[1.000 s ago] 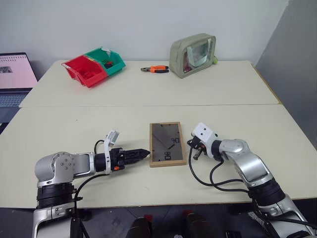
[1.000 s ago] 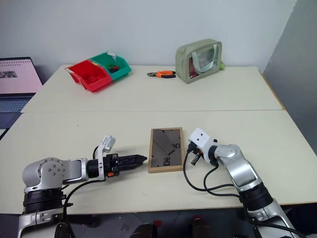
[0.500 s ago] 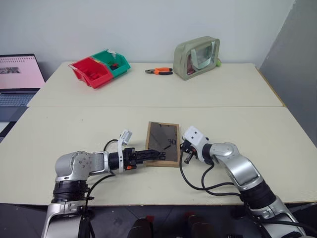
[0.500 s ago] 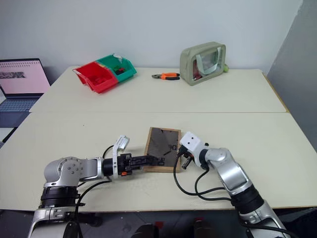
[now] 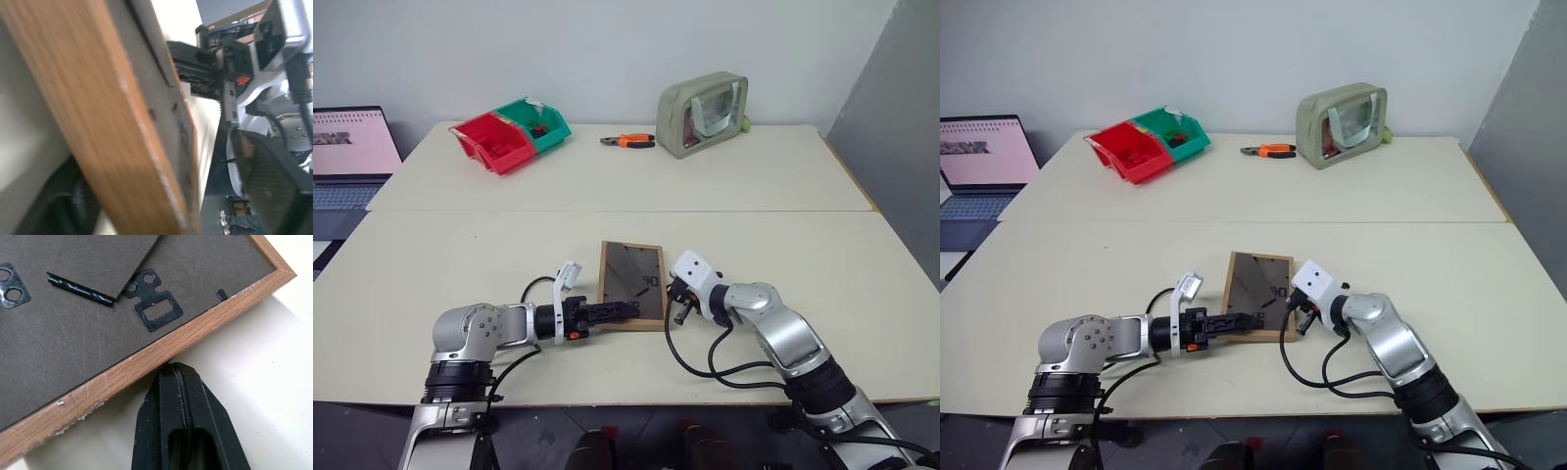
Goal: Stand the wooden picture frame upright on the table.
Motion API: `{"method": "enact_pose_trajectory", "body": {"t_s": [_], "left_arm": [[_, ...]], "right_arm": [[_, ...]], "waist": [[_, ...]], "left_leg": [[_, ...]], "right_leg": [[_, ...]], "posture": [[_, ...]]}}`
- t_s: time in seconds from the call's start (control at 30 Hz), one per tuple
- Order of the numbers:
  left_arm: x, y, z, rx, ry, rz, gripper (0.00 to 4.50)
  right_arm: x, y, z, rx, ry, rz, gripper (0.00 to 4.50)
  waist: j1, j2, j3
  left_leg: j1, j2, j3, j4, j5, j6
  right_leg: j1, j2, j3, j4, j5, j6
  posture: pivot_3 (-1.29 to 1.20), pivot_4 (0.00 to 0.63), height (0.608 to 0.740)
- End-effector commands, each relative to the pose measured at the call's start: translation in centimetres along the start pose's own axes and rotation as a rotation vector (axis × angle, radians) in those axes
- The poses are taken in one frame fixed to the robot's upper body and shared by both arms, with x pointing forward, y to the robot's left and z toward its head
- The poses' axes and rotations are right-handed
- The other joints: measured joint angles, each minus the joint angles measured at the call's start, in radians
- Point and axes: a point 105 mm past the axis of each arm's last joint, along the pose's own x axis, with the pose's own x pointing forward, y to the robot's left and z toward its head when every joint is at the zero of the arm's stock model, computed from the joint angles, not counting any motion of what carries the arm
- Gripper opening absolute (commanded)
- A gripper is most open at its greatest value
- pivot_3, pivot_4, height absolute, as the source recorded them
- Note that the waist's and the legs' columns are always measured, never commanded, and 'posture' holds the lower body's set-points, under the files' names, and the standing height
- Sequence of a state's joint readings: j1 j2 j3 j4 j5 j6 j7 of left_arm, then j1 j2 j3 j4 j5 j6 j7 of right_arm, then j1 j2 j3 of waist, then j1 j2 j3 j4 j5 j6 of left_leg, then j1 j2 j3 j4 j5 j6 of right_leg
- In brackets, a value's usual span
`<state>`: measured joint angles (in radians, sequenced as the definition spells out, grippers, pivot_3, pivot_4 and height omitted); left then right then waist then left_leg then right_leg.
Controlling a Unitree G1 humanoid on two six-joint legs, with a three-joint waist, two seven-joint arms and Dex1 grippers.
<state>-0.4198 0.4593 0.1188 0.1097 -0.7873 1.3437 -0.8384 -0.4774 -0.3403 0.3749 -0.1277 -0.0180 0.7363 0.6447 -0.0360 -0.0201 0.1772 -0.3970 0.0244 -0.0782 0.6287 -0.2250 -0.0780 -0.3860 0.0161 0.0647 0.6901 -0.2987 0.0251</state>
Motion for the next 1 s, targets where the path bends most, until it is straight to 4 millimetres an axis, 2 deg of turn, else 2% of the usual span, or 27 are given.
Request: {"method": "enact_pose_trajectory", "body": {"t_s": [0.03,0.2,0.3,0.4,0.53,0.67,0.73,0.87,1.0], "left_arm": [[0.4,0.3,-1.7,-0.046,0.057,0.012,2.84],[0.7,1.5,-2.4,-0.042,0.018,0.084,1.87],[1.2,0.6,-2.0,-0.036,-0.032,0.048,1.40],[1.6,-0.5,-1.0,0.060,-0.078,0.029,1.28],[1.0,-2.0,2.3,0.164,-0.210,0.035,1.28],[0.0,-4.3,4.4,0.265,-0.284,0.024,1.28],[-0.5,-4.7,5.1,0.307,-0.299,0.045,1.28],[-1.0,-5.0,5.7,0.367,-0.276,0.080,1.28],[-1.4,-5.8,6.1,0.395,-0.259,0.058,1.28]], "right_arm": [[0.1,0.4,0.3,-0.015,-0.022,0.006,0.00],[0.3,0.7,0.1,-0.055,-0.022,-0.001,0.00],[0.0,0.2,0.3,-0.047,-0.032,-0.023,0.00],[-0.9,-1.3,-0.3,-0.068,-0.013,-0.062,0.00],[-3.2,-4.9,-0.4,-0.041,-0.011,-0.138,0.00],[-5.7,-7.5,0.9,0.018,-0.053,-0.144,0.62],[-6.4,-8.1,1.2,-0.004,-0.043,-0.125,1.14],[-7.2,-8.9,5.1,0.082,-0.177,-0.060,2.09],[-7.7,-8.1,9.2,0.149,-0.322,0.077,2.97]], "waist": [[-0.001,0.000,0.000],[-0.003,0.000,0.000],[0.002,-0.001,-0.001],[0.005,-0.002,-0.001],[0.009,-0.003,0.000],[0.000,-0.004,0.004],[-0.001,-0.004,0.004],[-0.011,-0.004,0.004],[-0.015,-0.004,0.006]], "left_leg": [[0.000,0.000,0.000,0.000,0.000,0.000],[0.000,0.001,0.000,-0.001,0.000,0.000],[0.000,0.000,0.000,0.000,0.000,0.000],[-0.001,0.000,0.000,0.000,0.000,0.000],[-0.002,0.000,-0.001,0.001,0.000,0.000],[-0.003,0.000,0.001,0.000,0.000,0.001],[-0.004,0.000,0.002,0.000,0.000,0.001],[-0.003,0.000,0.002,-0.002,0.000,0.000],[-0.004,0.000,0.001,-0.002,0.000,0.000]], "right_leg": [[0.000,0.000,0.000,0.000,0.000,0.000],[0.000,0.000,0.000,-0.001,0.000,0.000],[0.001,0.000,0.000,-0.002,0.000,0.000],[0.001,0.000,0.000,-0.003,0.001,0.002],[0.001,0.000,0.000,-0.007,0.002,0.004],[0.000,0.000,0.002,-0.008,0.003,0.004],[-0.001,0.000,0.002,-0.008,0.004,0.003],[-0.002,0.001,0.002,-0.008,0.006,0.000],[-0.002,0.001,0.002,-0.008,0.006,-0.001]], "posture": [[0.00,0.150,0.740],[0.00,0.150,0.740],[0.00,0.150,0.740],[0.00,0.150,0.740],[0.00,0.150,0.740],[0.00,0.150,0.740],[0.00,0.150,0.740],[0.00,0.150,0.740],[0.00,0.150,0.740]]}}
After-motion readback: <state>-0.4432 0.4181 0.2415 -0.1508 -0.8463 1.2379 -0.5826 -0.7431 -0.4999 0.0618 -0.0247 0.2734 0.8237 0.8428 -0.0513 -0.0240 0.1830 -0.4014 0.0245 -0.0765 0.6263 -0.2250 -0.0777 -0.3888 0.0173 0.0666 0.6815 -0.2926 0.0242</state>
